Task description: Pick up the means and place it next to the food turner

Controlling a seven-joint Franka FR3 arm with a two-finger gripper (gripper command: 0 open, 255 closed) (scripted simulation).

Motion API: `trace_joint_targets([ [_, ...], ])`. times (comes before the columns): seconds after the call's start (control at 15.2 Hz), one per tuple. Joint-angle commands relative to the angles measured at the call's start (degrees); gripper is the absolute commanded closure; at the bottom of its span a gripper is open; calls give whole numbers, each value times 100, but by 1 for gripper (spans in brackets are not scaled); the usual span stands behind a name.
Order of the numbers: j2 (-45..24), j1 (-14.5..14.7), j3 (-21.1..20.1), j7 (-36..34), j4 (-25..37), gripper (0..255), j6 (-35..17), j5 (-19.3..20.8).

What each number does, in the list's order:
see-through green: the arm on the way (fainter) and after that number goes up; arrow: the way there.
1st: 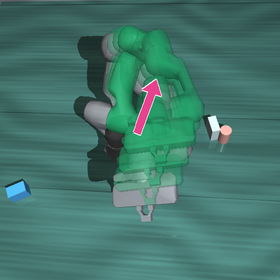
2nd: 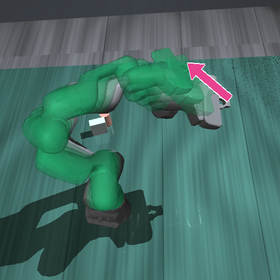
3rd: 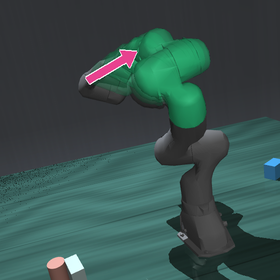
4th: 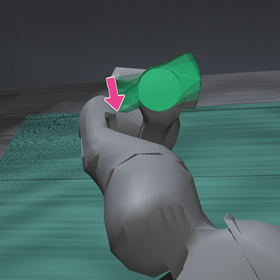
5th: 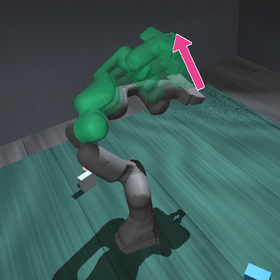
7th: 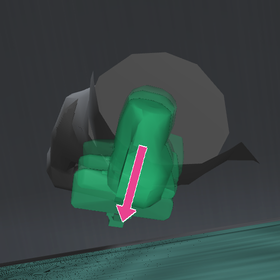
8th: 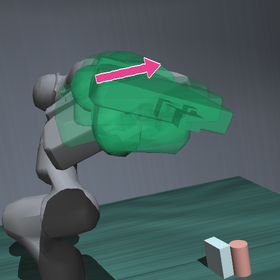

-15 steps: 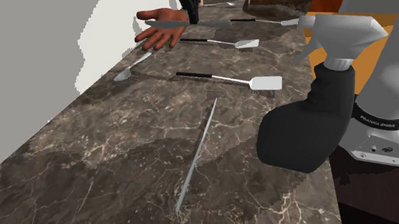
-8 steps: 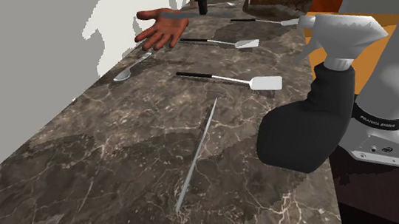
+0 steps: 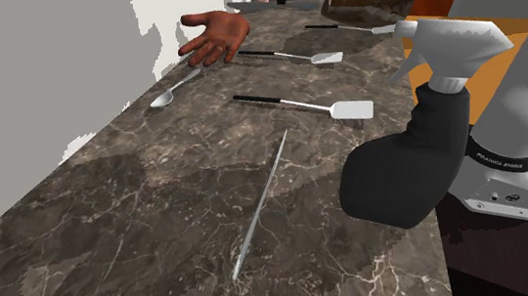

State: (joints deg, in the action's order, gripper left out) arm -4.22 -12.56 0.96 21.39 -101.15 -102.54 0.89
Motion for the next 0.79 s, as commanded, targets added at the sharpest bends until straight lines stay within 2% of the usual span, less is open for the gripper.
trace_joint_targets([
  [0.0, -171, -135, 116, 261, 219, 255, 44, -3],
  [0.4, -825, -555, 413, 983, 1100, 255, 261, -59],
  [0.73, -1544, -941, 604, 1550, 2125, 255, 561, -160],
])
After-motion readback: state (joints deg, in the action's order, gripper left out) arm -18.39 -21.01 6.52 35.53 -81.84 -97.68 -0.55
